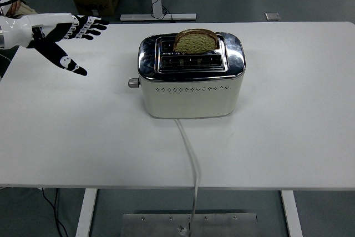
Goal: Press down toaster
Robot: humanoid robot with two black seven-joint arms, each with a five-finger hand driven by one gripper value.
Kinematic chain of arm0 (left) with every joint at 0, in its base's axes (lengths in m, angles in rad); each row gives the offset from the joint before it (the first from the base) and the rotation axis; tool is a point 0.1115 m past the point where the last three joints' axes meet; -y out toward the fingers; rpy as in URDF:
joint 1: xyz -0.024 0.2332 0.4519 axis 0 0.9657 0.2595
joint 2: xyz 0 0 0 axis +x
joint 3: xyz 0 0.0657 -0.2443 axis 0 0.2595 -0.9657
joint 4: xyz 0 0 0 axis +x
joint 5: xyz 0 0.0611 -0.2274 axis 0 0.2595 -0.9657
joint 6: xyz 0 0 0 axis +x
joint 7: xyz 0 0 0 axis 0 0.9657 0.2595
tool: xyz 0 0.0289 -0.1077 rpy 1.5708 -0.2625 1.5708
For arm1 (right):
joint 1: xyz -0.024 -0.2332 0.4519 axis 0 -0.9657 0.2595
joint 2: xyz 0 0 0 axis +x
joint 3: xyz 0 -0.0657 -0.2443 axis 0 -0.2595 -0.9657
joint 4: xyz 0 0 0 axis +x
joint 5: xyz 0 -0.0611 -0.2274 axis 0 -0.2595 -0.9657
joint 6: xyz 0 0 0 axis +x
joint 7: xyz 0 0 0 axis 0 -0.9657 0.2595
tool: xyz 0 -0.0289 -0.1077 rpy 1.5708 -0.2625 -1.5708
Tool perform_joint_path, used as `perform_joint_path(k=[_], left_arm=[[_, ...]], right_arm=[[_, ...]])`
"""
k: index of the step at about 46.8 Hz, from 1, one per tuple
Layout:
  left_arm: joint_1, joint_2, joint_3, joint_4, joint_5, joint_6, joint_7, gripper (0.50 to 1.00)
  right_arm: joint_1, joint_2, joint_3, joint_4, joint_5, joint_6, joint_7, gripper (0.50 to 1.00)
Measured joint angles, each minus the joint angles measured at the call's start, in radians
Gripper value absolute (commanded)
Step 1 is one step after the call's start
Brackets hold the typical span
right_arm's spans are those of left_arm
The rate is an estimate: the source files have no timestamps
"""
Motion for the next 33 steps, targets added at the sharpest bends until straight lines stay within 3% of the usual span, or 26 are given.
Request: perform_joint_path(k=[20, 33], left_arm=[[0.083, -0.056, 0.002, -0.009, 0.071, 0.000, 0.000, 1.000], [0.089, -0.070, 0.002, -0.007, 0.113, 0.000, 0.000, 1.000]], right_arm=[[0.000, 0.000, 0.000, 0.000, 0.000, -0.001, 0.000, 1.000], [0.000, 0.000, 0.000, 0.000, 0.001, -0.001, 0.000, 1.000]])
